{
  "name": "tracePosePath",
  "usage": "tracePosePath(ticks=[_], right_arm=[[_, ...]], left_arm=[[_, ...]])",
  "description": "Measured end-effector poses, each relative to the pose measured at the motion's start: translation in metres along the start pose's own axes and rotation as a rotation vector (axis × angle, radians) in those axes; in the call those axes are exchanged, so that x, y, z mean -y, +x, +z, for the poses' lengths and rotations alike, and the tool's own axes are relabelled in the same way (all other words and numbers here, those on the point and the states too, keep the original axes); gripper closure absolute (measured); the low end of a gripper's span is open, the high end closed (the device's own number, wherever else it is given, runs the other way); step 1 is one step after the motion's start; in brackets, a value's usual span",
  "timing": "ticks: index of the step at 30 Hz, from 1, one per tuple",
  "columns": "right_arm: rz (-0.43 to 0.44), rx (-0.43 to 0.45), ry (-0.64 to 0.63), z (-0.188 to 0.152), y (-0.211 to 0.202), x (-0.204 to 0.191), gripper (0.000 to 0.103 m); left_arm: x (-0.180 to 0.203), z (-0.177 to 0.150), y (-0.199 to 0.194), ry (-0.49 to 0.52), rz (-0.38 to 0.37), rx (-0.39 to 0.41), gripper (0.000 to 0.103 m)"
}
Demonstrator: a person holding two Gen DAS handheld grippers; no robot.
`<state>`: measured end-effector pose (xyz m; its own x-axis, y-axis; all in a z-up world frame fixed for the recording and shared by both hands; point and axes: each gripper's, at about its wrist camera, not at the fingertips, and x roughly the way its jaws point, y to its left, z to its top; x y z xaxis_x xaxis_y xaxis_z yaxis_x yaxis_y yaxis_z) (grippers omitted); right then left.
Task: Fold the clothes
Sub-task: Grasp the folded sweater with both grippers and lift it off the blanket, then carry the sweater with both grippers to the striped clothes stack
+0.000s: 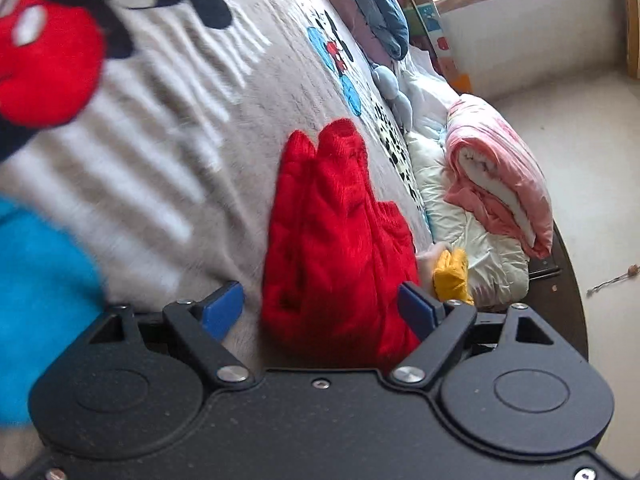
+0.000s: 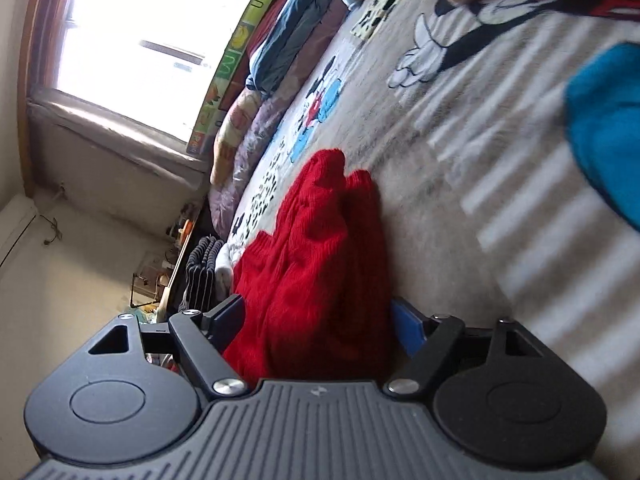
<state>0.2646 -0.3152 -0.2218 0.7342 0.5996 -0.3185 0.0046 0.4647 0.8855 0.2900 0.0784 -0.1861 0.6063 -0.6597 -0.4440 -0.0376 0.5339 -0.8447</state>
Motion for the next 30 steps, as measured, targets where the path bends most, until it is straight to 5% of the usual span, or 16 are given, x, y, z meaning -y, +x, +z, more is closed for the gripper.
tracePosePath(ticks=[7, 15, 22, 30], right_arm=[[0.010, -0.011, -0.070, 0.004, 0.012, -0.003, 0.033], [0.059, 0.003, -0.088, 0.003, 0.011, -0.003, 0.048], [0.171, -0.025, -0.105, -0.002, 0.030, -0.048, 0.048], [0.299, -0.072, -0.140, -0.011, 0.062, -0.108, 0.048]], left_arm=[[0.008, 0.001, 0.027, 0.065, 0.023, 0.018, 0.031], [0.003, -0.010, 0.014, -0.019, -0.042, 0.077, 0.051], [0.003, -0.007, -0.047, -0.074, -0.158, 0.182, 0.052], [-0.002, 0.027, -0.138, -0.018, -0.161, 0.352, 0.052]])
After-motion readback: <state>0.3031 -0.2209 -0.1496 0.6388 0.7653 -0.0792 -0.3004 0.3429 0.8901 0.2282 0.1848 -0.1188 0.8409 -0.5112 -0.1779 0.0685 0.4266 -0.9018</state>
